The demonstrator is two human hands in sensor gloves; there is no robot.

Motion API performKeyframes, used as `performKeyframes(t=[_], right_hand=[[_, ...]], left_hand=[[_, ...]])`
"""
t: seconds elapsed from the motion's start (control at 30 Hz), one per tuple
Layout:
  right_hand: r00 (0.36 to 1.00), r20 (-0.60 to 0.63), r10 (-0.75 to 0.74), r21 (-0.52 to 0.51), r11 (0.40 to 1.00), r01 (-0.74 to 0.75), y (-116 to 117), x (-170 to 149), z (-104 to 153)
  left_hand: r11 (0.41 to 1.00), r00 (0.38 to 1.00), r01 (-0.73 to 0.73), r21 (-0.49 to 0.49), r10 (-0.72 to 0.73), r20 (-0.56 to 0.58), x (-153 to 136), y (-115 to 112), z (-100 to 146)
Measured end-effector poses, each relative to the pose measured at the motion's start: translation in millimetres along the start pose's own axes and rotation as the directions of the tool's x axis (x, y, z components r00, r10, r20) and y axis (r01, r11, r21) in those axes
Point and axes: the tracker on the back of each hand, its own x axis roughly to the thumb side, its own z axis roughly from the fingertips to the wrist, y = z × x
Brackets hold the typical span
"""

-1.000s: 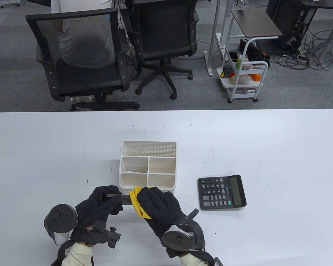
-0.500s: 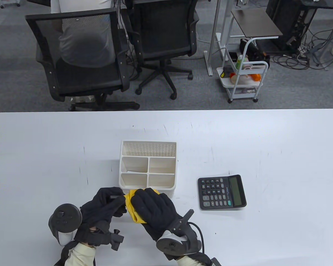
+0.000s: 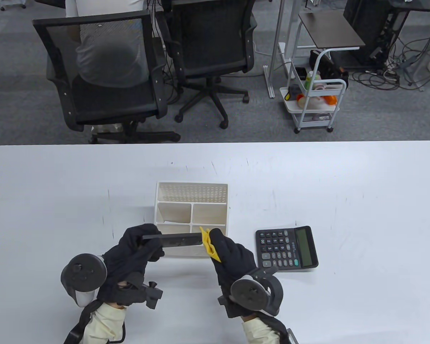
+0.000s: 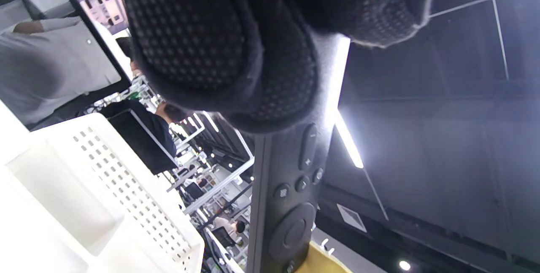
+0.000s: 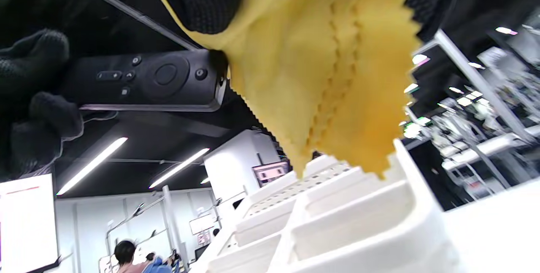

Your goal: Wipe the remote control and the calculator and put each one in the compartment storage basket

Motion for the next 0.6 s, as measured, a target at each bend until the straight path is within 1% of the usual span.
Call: performKeyframes(t=[0.07, 0.1, 0.13, 0.17, 0.23, 0.27, 0.3, 0.37, 0.4, 0.47, 0.5, 0.53, 0.57, 0.6], right_hand=[[0.997, -0.07, -0.029, -0.003, 1.0, 0.029, -4, -10, -1], [0.994, -0.099, -0.053, -0.001, 0.999, 0.053, -5, -14, -1], [0.991, -0.115, -0.068, -0.001, 0.998, 0.068, -5, -17, -1], [0.986, -0.14, -0.093, -0.002, 0.996, 0.094, -6, -20, -1], [0.972, -0.187, -0.139, -0.002, 0.99, 0.141, -6, -27, -2], [0.968, -0.201, -0.148, -0.002, 0.989, 0.151, -6, -29, -2], [0.963, -0.219, -0.158, -0.001, 0.987, 0.162, -7, -32, -2], [0.956, -0.242, -0.168, -0.001, 0.985, 0.173, -7, -36, -1], [0.953, -0.251, -0.169, 0.0, 0.985, 0.175, -7, -37, -1], [0.945, -0.274, -0.179, 0.002, 0.982, 0.186, -7, -41, -1], [0.942, -0.282, -0.184, 0.003, 0.981, 0.193, -7, -43, -1], [0.937, -0.291, -0.191, 0.005, 0.98, 0.201, -7, -45, 0], [0.935, -0.297, -0.194, 0.005, 0.979, 0.205, -7, -46, 0], [0.931, -0.305, -0.199, 0.008, 0.977, 0.212, -7, -47, 0]], left_hand=[[0.995, 0.995, 0.095, -0.018, -0.095, 0.039, 10, -8, -14], [0.984, 0.984, 0.173, -0.042, -0.171, 0.051, 16, -16, -22], [0.976, 0.976, 0.211, -0.056, -0.208, 0.057, 18, -19, -26], [0.953, 0.956, 0.29, -0.086, -0.284, 0.077, 23, -29, -33], [0.886, 0.896, 0.441, -0.14, -0.426, 0.13, 29, -50, -45], [0.862, 0.874, 0.483, -0.151, -0.464, 0.146, 30, -57, -48], [0.821, 0.837, 0.545, -0.169, -0.52, 0.169, 30, -68, -53], [0.773, 0.796, 0.604, -0.196, -0.575, 0.188, 28, -84, -61], [0.757, 0.785, 0.619, -0.209, -0.59, 0.188, 26, -91, -63], [0.694, 0.744, 0.668, -0.268, -0.639, 0.196, 21, -107, -69], [0.672, 0.728, 0.683, -0.286, -0.657, 0.196, 19, -112, -70], [0.635, 0.702, 0.707, -0.311, -0.684, 0.2, 16, -120, -72], [0.609, 0.681, 0.725, -0.322, -0.703, 0.205, 14, -124, -72], [0.569, 0.643, 0.757, -0.321, -0.734, 0.216, 12, -130, -72]])
